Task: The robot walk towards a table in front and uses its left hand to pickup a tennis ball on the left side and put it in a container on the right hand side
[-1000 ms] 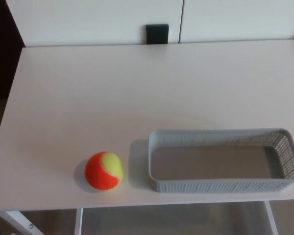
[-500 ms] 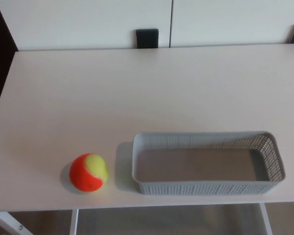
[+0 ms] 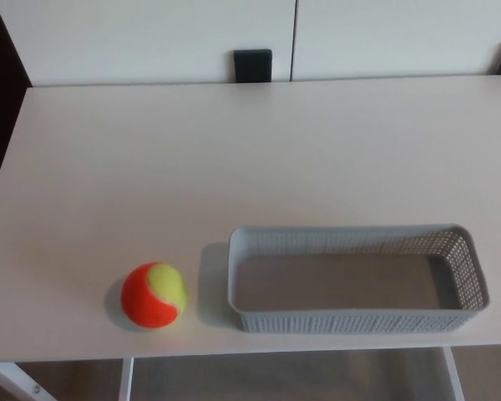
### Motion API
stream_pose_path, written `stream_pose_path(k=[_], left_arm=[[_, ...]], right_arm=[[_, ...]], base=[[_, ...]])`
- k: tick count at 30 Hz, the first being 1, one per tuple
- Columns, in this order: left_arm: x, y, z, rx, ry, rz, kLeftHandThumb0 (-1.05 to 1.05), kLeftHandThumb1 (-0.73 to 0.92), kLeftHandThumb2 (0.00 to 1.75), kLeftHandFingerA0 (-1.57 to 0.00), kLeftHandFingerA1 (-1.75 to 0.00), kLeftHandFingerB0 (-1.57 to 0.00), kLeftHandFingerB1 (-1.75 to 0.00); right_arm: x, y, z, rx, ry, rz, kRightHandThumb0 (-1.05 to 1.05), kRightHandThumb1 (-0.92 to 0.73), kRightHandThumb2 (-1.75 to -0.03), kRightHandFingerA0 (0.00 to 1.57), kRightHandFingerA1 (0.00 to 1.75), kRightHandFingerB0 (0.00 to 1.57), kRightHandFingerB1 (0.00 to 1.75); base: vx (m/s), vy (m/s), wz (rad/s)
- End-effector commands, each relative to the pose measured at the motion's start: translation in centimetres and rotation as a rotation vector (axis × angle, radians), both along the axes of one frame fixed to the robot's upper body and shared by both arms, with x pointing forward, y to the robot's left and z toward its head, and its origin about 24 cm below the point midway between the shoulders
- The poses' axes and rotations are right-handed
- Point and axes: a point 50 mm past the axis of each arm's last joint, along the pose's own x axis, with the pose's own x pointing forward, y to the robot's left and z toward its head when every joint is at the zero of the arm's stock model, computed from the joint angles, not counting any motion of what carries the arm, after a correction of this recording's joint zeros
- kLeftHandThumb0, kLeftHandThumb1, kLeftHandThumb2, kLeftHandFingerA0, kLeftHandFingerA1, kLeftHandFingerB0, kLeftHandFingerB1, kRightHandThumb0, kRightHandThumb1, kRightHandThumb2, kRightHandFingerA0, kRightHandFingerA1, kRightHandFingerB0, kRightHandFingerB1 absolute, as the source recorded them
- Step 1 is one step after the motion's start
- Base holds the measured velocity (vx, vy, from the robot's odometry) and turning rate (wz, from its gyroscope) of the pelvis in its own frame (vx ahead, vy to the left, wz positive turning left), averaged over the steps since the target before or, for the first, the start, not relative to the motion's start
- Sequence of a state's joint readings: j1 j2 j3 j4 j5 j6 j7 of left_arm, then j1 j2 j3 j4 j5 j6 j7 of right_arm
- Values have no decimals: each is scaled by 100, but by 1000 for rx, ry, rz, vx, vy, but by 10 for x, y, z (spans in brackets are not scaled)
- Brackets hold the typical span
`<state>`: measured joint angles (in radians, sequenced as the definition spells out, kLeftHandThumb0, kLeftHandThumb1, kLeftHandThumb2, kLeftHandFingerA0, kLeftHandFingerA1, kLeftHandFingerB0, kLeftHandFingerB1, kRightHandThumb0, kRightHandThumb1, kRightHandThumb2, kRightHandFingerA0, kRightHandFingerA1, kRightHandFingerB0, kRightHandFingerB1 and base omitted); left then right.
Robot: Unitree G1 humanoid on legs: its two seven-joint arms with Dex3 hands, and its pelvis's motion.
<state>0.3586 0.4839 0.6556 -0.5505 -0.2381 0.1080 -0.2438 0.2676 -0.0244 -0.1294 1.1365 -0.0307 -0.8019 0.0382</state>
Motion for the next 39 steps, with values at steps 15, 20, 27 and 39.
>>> stream_pose_path(k=[15,20,27,39], left_arm=[[123,-31,-29,274,301,-388,-18,33,53,-57,-46,-52,-41],[129,-50,-40,435,363,-433,-25,30,54,-55,-43,-49,-44],[126,-68,-48,502,440,-527,-30,29,55,-46,-49,-44,-49],[110,-84,-44,538,471,-598,-51,29,63,-38,-53,-36,-50]], right_arm=[[-3,-4,-2,11,27,-26,-76,-63,-98,14,58,0,31],[-2,-2,-2,19,22,-28,-70,-83,-73,14,55,7,15],[2,-5,-2,25,18,-36,-76,-63,-97,12,58,0,30],[7,-6,-3,18,31,-34,-73,-65,-97,8,58,0,29]], base=[[0,0,0],[0,0,0],[0,0,0],[0,0,0]])
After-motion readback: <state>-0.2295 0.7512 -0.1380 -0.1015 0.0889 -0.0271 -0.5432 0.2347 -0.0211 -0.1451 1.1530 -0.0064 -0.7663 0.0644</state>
